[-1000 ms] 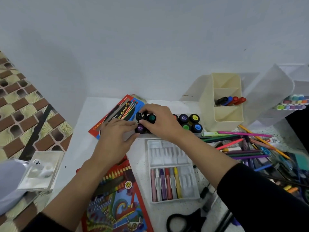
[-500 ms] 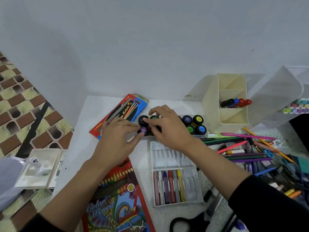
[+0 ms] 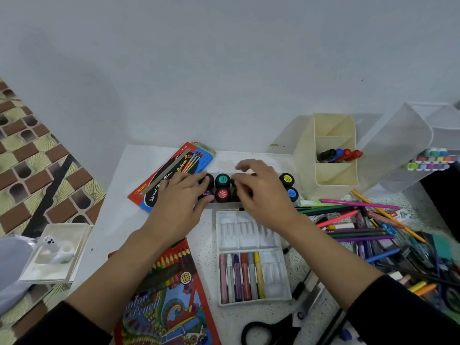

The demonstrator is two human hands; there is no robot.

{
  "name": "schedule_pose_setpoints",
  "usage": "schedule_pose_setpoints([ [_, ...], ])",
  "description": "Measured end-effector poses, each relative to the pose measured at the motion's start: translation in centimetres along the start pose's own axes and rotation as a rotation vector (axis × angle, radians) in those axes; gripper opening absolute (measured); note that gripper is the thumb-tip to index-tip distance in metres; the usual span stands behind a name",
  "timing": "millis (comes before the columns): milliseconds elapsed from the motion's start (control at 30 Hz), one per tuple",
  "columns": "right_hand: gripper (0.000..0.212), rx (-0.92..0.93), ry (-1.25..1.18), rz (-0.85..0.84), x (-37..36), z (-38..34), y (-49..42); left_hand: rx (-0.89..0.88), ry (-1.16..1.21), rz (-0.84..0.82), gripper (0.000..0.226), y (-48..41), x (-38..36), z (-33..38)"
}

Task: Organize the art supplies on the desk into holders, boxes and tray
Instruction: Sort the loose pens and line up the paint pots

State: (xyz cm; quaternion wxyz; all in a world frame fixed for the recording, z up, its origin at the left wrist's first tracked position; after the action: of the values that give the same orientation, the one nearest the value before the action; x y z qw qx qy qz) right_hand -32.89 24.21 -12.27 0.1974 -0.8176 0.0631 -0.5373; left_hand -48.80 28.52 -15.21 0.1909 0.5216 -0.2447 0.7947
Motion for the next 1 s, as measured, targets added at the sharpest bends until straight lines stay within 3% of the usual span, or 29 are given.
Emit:
schedule_pose_setpoints([
  [67,0.023,-0.086,0.04,0.06,1.6,1.9,0.8,-0.009,-0.004,-0.007,0.046,0.1,0.0,-0.1],
  [167,0.033,-0.177,0.104,-0.088,1.6,4.0,2.7,-0.073,-0.002,0.003,0.038,0.0,0.0,0.3],
  [333,0.051,-0.14,0.053,-0.243,-0.1,4.5,4.5,-0.141,-0.034,0.032,0.033,-0.1,0.1,1.3],
  [800,0.051,-0.176,0.001,-0.281,-1.0,5.0,3.7,-0.063,-0.14,-0.084,0.042,-1.3,-0.1,1.5],
  [1000,0.044,-0.227,-0.125,-0.131,1.3,4.0,5.5,-0.128,-0.076,-0.036,0.045,0.8,-0.1,4.4],
])
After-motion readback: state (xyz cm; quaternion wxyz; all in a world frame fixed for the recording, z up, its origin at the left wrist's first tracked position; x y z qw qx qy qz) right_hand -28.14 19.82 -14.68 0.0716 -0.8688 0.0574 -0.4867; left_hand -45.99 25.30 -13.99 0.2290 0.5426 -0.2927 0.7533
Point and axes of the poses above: each hand's wrist, its own y-axis away from the middle knuckle, its own x-axis out of the back of the hand, z = x × y, the point moved 8 cm from there along -y, towards the middle knuckle, and after that the axes turned 1 degree about x, right-handed, at the moved point
